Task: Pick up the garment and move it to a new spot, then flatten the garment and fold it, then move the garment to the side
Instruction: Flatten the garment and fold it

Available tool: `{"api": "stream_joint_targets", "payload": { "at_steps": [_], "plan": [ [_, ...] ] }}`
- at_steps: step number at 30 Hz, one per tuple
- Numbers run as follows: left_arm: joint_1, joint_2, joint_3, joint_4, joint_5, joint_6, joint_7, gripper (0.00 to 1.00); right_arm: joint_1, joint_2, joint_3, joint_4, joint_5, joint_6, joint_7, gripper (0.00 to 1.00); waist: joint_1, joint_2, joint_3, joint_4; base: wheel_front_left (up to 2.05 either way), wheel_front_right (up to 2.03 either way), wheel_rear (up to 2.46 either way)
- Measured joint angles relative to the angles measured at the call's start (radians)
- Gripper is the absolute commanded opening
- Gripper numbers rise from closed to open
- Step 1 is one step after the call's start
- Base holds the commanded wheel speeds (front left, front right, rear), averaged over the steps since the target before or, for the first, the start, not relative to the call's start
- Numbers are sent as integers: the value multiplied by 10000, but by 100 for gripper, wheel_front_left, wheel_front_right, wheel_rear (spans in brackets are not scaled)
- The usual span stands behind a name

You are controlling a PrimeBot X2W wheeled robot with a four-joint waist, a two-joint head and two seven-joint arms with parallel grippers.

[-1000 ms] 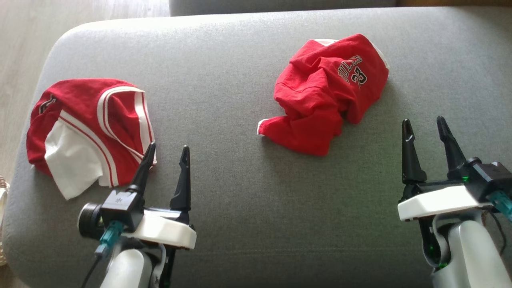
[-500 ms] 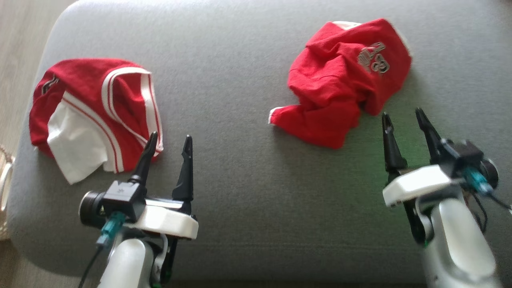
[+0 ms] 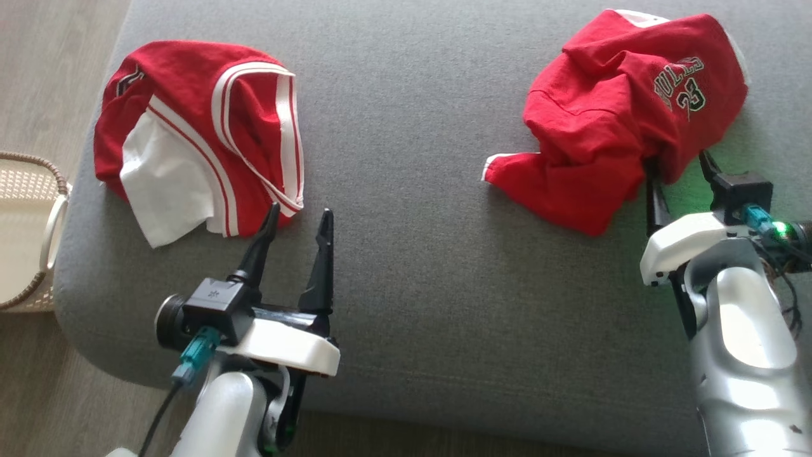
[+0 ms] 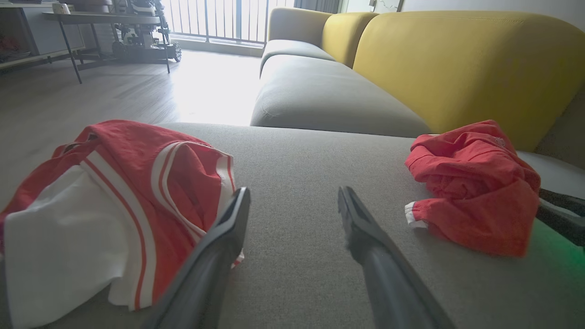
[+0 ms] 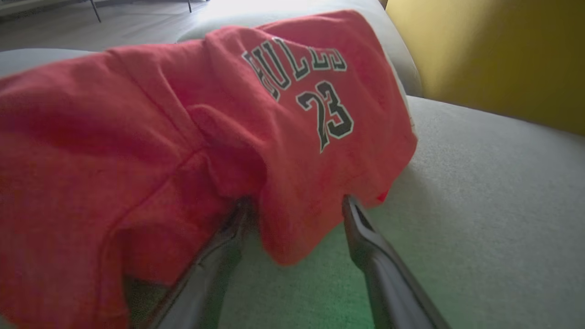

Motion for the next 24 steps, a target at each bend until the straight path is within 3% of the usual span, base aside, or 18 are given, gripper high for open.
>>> {"api": "stream_joint_targets", "payload": {
  "at_steps": [1, 9, 20, 24],
  "plan": [
    [-12, 0, -31, 15, -2, 2, 0, 100, -94, 0, -96, 142, -123, 0, -2, 0, 0, 0, 9, 26, 0, 0, 0],
    [-125, -2, -50, 42, -397, 155, 0, 100, -692, -15, -23, 182, -562, 0, -272, 0, 0, 0, -336, 71, 0, 0, 0],
    [313, 0, -29, 221, -472, 251, 0, 100, -1731, -86, 3843, -2596, 1739, 0, -324, 0, 0, 0, -1477, 45, 0, 0, 0],
    [465, 2, 0, 217, -472, 263, 0, 100, -2222, -88, 4558, -3093, 2243, 0, -328, 0, 0, 0, -1645, 24, 0, 0, 0]
  ]
}}
